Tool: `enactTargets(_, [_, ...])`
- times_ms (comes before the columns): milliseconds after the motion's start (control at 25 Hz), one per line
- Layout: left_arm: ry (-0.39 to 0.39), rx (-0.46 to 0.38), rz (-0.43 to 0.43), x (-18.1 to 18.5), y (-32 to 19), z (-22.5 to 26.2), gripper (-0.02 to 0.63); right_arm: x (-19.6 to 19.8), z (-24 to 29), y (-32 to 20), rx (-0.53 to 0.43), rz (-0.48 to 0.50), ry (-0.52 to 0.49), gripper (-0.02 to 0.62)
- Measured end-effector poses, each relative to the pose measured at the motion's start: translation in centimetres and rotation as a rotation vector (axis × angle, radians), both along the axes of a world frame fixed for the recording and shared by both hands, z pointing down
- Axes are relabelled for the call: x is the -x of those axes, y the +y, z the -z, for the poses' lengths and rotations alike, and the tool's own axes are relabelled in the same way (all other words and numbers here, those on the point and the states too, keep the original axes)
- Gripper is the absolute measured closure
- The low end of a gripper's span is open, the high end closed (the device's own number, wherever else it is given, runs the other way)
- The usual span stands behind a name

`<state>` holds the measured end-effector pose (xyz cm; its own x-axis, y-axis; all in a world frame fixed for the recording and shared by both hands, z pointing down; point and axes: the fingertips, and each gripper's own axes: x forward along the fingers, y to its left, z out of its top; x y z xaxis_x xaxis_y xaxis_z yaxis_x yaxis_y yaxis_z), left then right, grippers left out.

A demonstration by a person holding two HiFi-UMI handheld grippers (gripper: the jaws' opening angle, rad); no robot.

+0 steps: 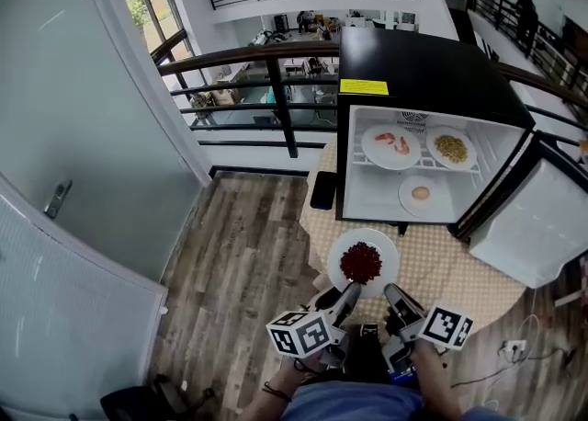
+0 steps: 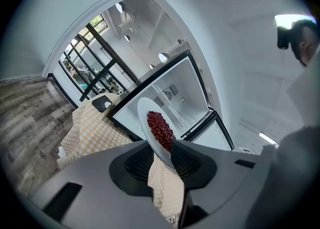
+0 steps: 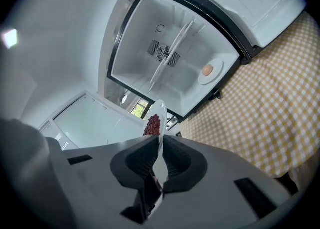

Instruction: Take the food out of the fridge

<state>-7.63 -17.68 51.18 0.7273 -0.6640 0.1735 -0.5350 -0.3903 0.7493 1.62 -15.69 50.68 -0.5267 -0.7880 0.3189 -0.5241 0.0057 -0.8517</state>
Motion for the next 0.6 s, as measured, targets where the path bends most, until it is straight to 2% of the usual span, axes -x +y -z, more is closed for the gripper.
enactTargets(600, [0.005,0.013,-0.029,1.2,3.2,0.1,0.492,1.0,0.1,3.4,0.025,-0.015,0.057,0.565])
